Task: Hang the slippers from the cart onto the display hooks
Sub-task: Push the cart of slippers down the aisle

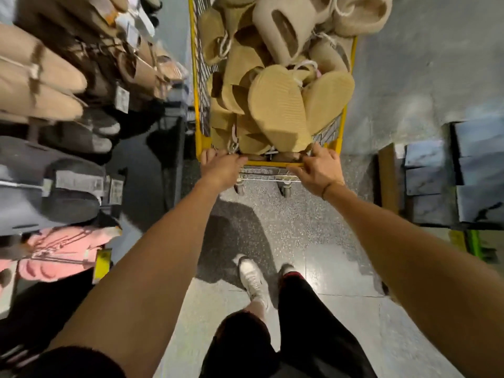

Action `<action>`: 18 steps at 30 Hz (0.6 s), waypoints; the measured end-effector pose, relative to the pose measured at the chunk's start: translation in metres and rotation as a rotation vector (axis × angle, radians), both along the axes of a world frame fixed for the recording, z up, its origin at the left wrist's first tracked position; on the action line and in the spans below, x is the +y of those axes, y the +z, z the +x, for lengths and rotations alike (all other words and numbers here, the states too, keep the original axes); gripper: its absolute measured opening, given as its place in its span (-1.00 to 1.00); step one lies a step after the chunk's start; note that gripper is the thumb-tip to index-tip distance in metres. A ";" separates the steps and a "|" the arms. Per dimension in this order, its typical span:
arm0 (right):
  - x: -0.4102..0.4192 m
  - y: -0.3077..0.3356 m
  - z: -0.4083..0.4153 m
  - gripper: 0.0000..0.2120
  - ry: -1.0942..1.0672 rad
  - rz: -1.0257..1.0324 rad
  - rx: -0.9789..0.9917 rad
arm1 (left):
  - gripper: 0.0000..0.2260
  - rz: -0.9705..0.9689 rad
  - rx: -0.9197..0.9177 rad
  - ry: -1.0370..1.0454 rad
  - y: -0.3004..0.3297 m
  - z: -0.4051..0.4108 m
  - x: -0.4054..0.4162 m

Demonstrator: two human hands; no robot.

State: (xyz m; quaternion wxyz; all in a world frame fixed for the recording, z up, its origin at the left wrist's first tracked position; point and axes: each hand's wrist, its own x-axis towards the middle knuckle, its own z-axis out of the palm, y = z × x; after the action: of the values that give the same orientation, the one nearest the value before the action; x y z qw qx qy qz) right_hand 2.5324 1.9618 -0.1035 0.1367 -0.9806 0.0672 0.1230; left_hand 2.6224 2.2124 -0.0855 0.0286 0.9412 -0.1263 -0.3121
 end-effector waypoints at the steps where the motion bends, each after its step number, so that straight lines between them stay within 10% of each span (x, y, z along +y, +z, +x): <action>1: -0.005 0.000 0.023 -0.25 -0.002 -0.003 -0.012 | -0.52 0.007 0.001 -0.006 -0.002 0.025 -0.004; 18: -0.123 -0.003 0.407 -0.30 0.027 -0.021 0.007 | -0.57 0.044 -0.087 -0.001 0.003 0.405 -0.130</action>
State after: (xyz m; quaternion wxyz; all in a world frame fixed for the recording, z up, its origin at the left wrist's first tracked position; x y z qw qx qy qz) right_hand 2.9394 1.8387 -0.1063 0.1246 -0.9824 0.0557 0.1276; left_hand 3.0269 2.0823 -0.0830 0.0023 0.9542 -0.1212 -0.2735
